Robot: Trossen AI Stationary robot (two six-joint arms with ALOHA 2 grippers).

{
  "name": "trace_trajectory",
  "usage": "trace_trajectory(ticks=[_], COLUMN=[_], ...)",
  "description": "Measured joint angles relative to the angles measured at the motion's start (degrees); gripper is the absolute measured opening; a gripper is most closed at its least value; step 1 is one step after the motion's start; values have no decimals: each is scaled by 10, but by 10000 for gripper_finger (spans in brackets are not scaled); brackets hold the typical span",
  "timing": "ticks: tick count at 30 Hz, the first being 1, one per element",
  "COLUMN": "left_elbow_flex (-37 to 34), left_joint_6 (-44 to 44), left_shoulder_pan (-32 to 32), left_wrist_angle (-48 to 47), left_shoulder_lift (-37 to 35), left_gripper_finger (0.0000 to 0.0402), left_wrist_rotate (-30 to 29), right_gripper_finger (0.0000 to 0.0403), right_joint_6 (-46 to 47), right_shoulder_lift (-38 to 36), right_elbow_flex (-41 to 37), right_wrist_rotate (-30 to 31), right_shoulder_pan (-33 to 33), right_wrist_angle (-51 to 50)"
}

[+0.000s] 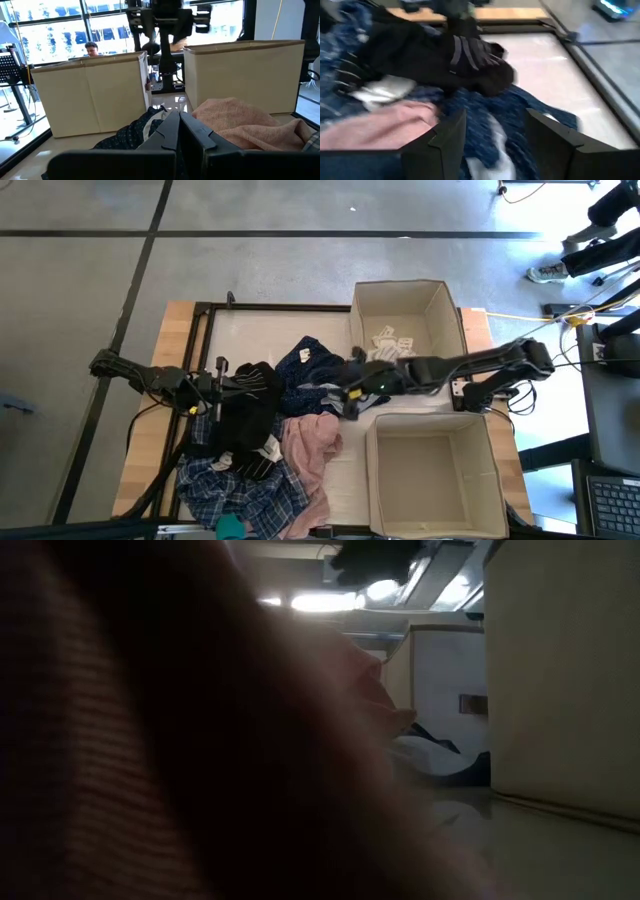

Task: Sort clothes
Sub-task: Put the white sock into the top laundry organizer

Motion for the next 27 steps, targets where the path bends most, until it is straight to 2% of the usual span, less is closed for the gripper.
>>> trace_trajectory(ticks=[7, 13, 20, 27], left_elbow_flex=[0, 0, 0, 0], left_joint_6=[1, 17, 17, -36], left_shoulder_pan=[0, 0, 0, 0], left_wrist_angle=[0, 0, 1, 1], left_shoulder_lift=[0, 0, 0, 0], left_gripper_finger=[1, 1, 1, 1], left_wrist_rotate=[0, 0, 0, 0], right_gripper_finger=[199, 199, 199, 199], right_joint_6=[-16, -15, -16, -27], right_shoulder_lift=[68, 110, 175, 266], right_elbow_flex=[0, 3, 73, 168], right_wrist_rotate=[-60, -61, -61, -61], right_shoulder_pan=[21, 32, 55, 90], right_wrist_angle=[105, 167, 171, 126])
